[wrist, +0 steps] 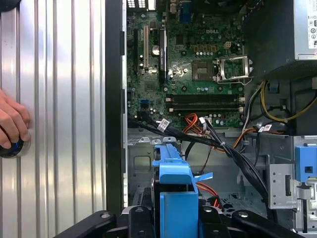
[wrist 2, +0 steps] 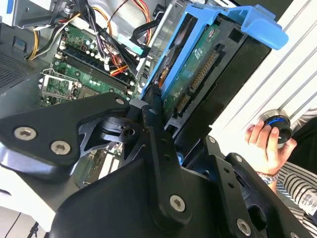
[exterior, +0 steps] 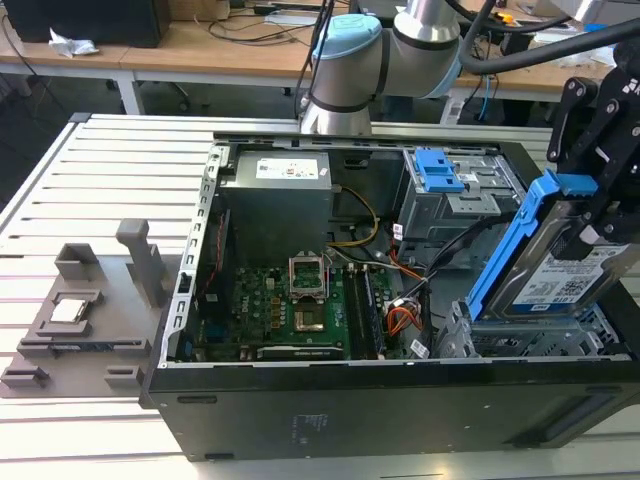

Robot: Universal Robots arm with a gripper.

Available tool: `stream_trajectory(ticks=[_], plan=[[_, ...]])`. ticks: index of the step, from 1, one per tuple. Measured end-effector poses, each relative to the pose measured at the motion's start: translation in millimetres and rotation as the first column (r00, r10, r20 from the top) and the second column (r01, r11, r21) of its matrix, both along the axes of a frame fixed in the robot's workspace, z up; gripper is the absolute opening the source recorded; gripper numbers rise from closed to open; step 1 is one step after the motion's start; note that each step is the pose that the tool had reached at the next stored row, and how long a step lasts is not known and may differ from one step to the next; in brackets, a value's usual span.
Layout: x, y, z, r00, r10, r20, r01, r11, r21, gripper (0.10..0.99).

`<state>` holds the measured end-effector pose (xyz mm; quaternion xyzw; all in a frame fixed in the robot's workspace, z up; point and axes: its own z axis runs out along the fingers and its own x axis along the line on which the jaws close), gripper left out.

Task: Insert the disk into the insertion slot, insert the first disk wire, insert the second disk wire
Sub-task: 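Insert the disk into the insertion slot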

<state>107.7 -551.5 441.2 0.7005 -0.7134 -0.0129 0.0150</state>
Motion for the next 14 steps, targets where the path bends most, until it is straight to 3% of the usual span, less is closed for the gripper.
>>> stream_trajectory(ticks=[14], plan=[[0.0,0.0,-7.9,1.0,0.0,0.0,0.0,1.0,0.0,0.361]])
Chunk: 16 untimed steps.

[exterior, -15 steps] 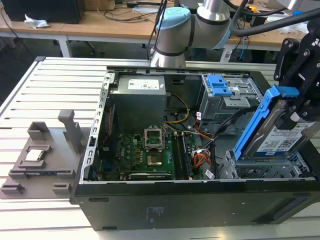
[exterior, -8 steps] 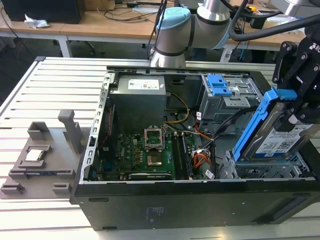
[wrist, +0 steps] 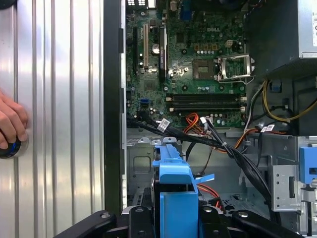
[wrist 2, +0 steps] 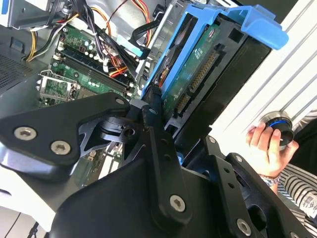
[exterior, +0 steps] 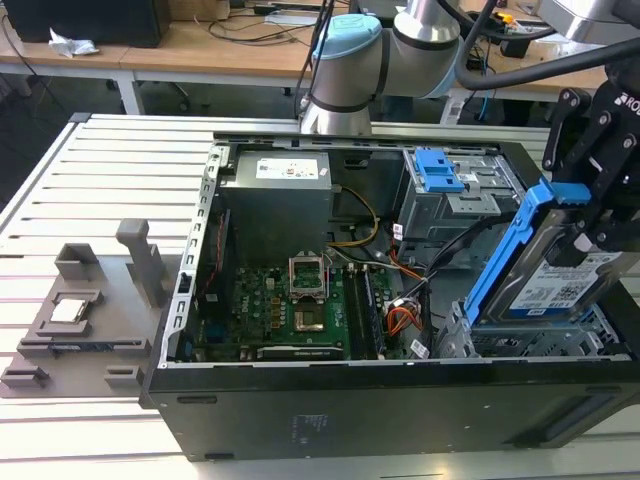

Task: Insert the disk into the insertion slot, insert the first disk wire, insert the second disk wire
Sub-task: 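Insert the disk into the insertion slot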

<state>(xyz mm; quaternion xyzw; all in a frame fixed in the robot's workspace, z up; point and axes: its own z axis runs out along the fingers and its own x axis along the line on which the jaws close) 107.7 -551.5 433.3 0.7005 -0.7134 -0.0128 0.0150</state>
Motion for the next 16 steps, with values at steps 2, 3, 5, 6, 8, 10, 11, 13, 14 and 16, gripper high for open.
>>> stream_trajectory(ticks=[2,3,5,6,8,10,11,13,14,16], plan=[[0.0,0.0,-1.0,1.0,0.0,0.0,0.0,1.0,0.0,0.361],[0.0,0.0,-1.6,1.0,0.0,-0.0001,0.0,1.0,0.0,0.361],[0.0,0.0,-2.4,1.0,0.0,-0.0001,0.0,1.0,0.0,0.361],[0.0,0.0,-2.9,1.0,0.0,0.0,0.0,1.0,0.0,0.361],[0.0,0.0,-3.4,1.0,0.0,0.0,0.0,1.0,0.0,0.361],[0.0,0.0,-3.4,1.0,0.0,-0.0001,0.0,1.0,0.0,0.361],[0.0,0.0,-3.4,1.0,0.0,-0.0001,0.0,1.0,0.0,0.361],[0.0,0.1,-1.8,1.0,0.0,0.0001,0.0,1.0,0.001,0.361],[0.0,0.1,1.6,1.0,0.0,0.0001,0.0,1.0,0.001,0.361],[0.0,0.3,5.1,1.0,0.0,0.0,0.0,1.0,0.0,0.361]])
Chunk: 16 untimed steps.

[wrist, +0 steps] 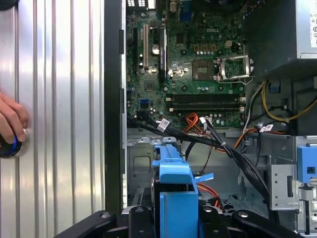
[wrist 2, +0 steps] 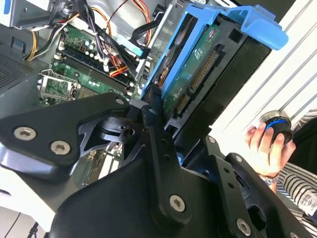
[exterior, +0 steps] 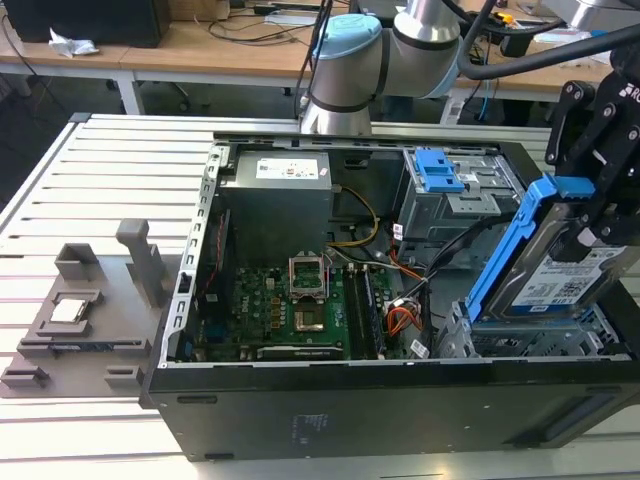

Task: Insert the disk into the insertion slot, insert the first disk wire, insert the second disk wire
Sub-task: 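Insert the disk into the insertion slot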

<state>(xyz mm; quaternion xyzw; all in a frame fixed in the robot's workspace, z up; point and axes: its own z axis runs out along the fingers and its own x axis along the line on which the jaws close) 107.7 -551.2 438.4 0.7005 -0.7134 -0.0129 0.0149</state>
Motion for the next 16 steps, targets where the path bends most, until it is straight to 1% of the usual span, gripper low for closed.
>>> stream_trajectory(ticks=[3,6,12,16], plan=[[0.0,0.1,-0.1,1.0,0.0,0.0,0.0,1.0,0.005,0.361],[0.0,0.1,-2.0,1.0,0.0,0.0,0.0,1.0,0.007,0.361],[0.1,4.2,-3.5,1.0,0.0,0.0,0.0,1.0,0.007,0.361],[0.2,4.5,-6.6,1.0,0.0,0.0,0.0,1.0,0.007,0.361]])
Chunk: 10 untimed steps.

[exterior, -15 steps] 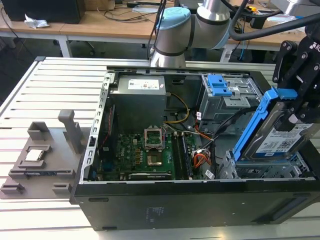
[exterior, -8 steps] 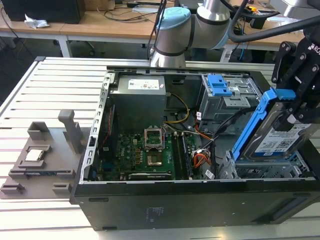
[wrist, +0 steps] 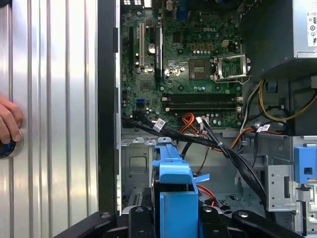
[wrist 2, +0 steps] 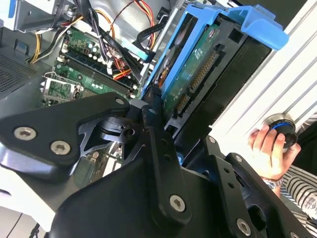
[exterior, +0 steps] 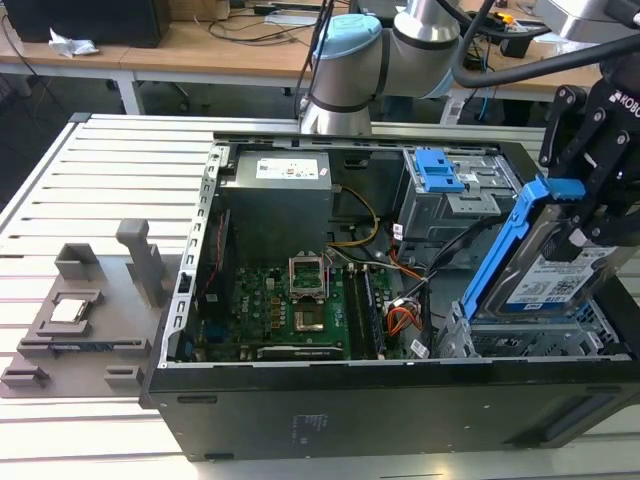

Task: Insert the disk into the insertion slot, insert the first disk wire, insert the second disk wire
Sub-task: 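Insert the disk into the insertion slot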

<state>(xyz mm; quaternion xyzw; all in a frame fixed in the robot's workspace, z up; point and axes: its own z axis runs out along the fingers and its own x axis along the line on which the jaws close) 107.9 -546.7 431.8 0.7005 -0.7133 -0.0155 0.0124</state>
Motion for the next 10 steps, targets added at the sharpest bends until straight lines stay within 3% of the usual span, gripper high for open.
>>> stream_trajectory(ticks=[10], plan=[[0.3,0.0,-8.0,1.0,0.0,0.0,0.0,1.0,0.0,0.361]])
